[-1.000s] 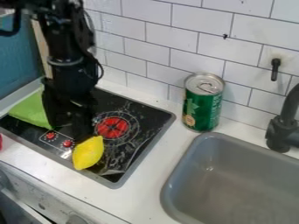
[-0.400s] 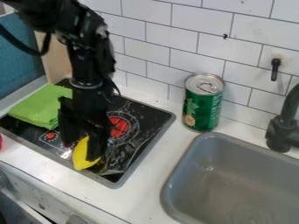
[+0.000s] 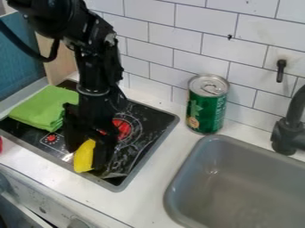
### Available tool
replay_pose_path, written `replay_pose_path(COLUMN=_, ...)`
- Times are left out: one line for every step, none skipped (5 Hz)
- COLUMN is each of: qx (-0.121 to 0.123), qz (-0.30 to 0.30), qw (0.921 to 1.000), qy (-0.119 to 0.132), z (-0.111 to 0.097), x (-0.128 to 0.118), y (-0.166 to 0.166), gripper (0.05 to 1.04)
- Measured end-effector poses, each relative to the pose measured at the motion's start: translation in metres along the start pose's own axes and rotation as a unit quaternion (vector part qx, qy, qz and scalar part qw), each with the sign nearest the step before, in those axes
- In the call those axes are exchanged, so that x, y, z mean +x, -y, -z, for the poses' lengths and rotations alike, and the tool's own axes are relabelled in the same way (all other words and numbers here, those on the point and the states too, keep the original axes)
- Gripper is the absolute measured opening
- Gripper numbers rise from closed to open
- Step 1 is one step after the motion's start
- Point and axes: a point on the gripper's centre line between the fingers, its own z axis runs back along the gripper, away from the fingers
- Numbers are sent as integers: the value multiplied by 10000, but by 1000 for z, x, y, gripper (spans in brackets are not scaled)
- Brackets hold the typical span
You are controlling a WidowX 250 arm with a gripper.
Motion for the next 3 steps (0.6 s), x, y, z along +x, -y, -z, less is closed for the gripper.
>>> replay_pose_path(qx=40, qz=-132, qw=9999, qy=-75, z=3, x=-1, y=-2, gripper=776)
replay_pose_path(qx=33, qz=-135, qw=9999, qy=-59, z=4, x=-1, y=-2, gripper=771)
replay_pose_path(qx=-105, qz=-82, qw=9999, qy=-39, z=3, x=-3, y=-1, gripper=771)
